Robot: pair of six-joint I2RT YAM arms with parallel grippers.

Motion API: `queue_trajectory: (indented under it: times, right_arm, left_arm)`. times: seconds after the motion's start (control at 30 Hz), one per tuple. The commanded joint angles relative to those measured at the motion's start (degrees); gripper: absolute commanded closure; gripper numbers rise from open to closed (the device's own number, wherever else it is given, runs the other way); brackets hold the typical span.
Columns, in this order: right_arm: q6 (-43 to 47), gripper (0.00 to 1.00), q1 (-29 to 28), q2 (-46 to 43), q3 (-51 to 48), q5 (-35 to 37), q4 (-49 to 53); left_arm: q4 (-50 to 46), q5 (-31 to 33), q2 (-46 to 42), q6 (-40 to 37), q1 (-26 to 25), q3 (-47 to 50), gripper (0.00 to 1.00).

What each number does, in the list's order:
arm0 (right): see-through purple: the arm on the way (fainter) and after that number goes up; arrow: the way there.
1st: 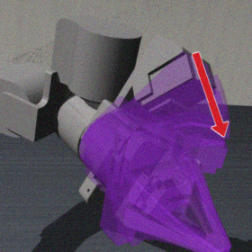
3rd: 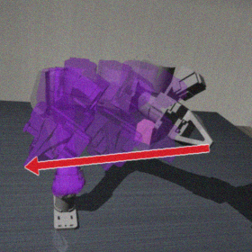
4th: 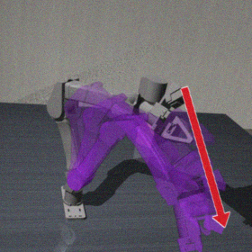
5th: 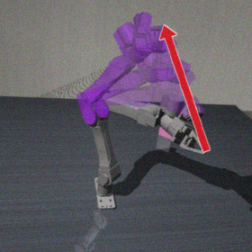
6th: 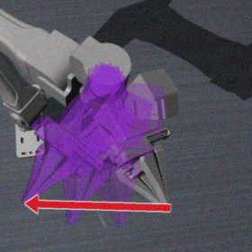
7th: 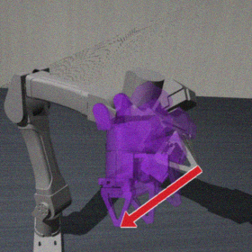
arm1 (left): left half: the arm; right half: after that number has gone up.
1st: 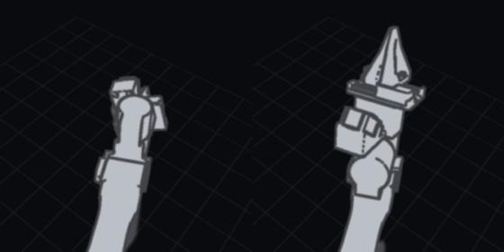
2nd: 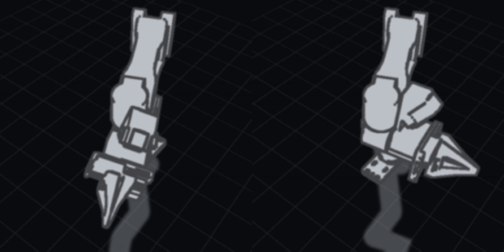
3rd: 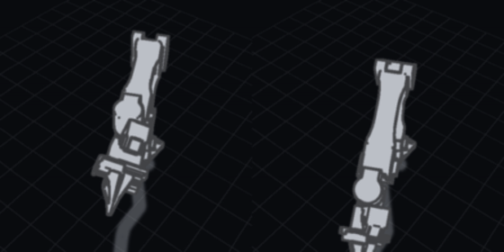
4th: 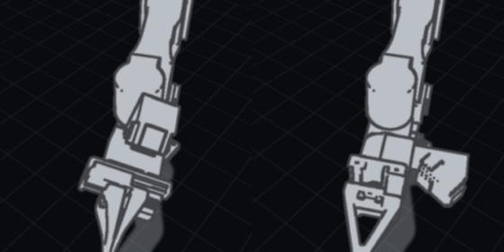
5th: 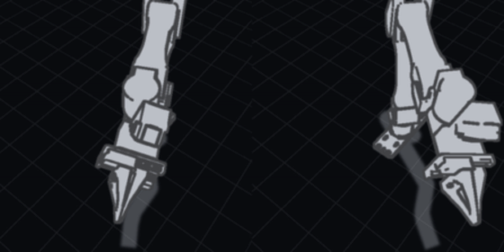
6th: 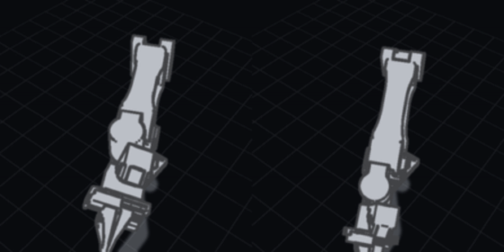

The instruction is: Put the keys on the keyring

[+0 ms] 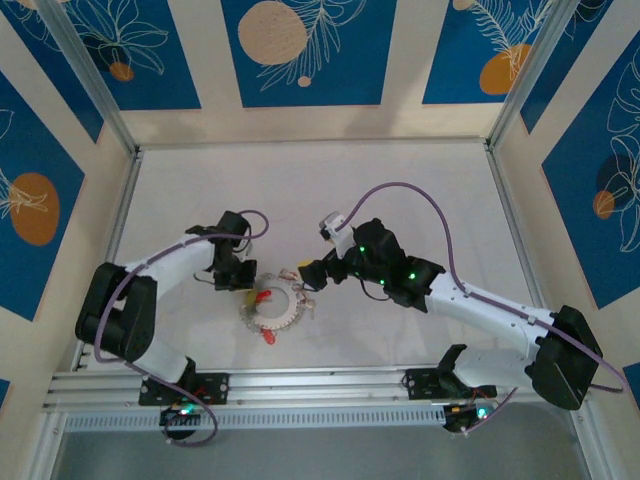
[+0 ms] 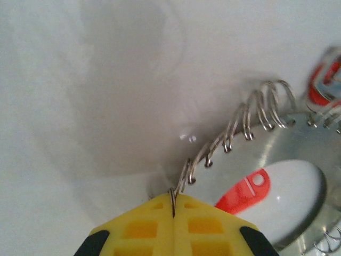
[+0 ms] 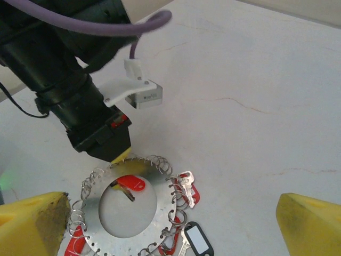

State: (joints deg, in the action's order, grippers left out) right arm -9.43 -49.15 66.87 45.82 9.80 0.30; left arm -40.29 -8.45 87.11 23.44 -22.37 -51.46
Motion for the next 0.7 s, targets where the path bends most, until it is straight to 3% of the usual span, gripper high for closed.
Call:
queue_trajectory:
  times: [0.0, 0.13, 0.3, 0.5, 0.67]
  right_arm:
    - [-0.03, 0.01, 1.03, -1.13, -0.93, 1.72, -2.68]
    - [2.86, 0.01, 2.85, -2.23, -2.73, 2.21, -7.06]
    - [9.40, 0.01, 7.81, -4.66, -8.79, -4.64, -19.15]
    - [12.84, 0.02, 16.26, -4.82, -4.08, -22.58, -11.09]
    - [21.50, 0.20, 19.09, -5.09, -2.33, -33.29, -7.52]
  left_arm:
    - [0.23, -2.29, -4.70, -3.92, -0.92, -2.40, 1.00]
    - [3.51, -5.16, -9.02, -7.20, -1.89, -2.66, 1.00]
    - [7.86, -7.56, -13.49, -15.21, -3.95, -3.79, 1.00]
    - [10.63, -15.13, -16.61, -25.40, -5.36, -6.48, 1.00]
    - [11.78, -22.47, -18.44, -36.47, -6.09, -7.59, 1.00]
